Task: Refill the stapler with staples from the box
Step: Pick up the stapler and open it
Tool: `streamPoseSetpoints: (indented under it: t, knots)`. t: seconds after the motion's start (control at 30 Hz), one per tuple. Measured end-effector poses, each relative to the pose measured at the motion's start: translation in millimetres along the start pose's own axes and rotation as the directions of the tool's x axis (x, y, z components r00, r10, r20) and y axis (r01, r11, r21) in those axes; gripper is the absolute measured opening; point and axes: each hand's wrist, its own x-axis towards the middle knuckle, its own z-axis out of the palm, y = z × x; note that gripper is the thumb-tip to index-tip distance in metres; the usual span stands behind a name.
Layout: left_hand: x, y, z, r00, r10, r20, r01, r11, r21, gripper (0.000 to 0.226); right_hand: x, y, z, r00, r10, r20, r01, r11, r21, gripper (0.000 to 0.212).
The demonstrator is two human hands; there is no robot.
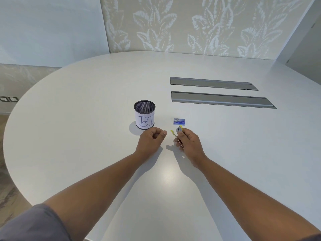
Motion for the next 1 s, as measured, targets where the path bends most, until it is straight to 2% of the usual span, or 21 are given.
streamPoseSetpoints:
  t: [0.1, 0.37, 0.5, 0.67, 0.8, 1.0]
  knots:
    - [-4.2, 3.4, 11.3, 0.999, -0.021, 0.043, 0.026, 0.994, -0.109, 0.026, 0.7, -3.7, 4.3, 1.0, 0.023, 0.021, -0.025, 0.996, 0.081, 0.014]
    - [0.0, 12.8, 21.3, 0.993, -0.085, 0.077, 0.099, 0.973, -0.207, 0.035, 0.7, -3.5, 10.3, 0.998, 0.041, 0.057, -0.047, 0.991, 0.123, 0.013]
    - [2.9, 16.6, 28.2, 0.982, -0.159, 0.102, 0.172, 0.975, -0.141, 0.036, 5.0, -4.7, 15.0, 0.995, 0.096, 0.002, -0.096, 0.995, 0.026, 0.024]
    - [7.6, 26.3, 34.9, 0.99, -0.126, 0.07, 0.125, 0.992, 0.02, 0.04, 15.2, -7.5, 26.2, 0.989, 0.128, -0.077, -0.134, 0.988, -0.08, 0.044]
    - [7.3, 25.3, 39.2, 0.998, -0.064, 0.018, 0.061, 0.988, 0.145, 0.038, 17.2, -6.6, 29.2, 0.988, 0.117, -0.104, -0.128, 0.985, -0.114, 0.043]
    - [5.2, 24.1, 49.0, 0.995, -0.062, -0.075, 0.076, 0.978, 0.196, 0.031, 12.4, -0.2, 35.5, 0.972, 0.099, -0.214, -0.122, 0.988, -0.099, 0.038]
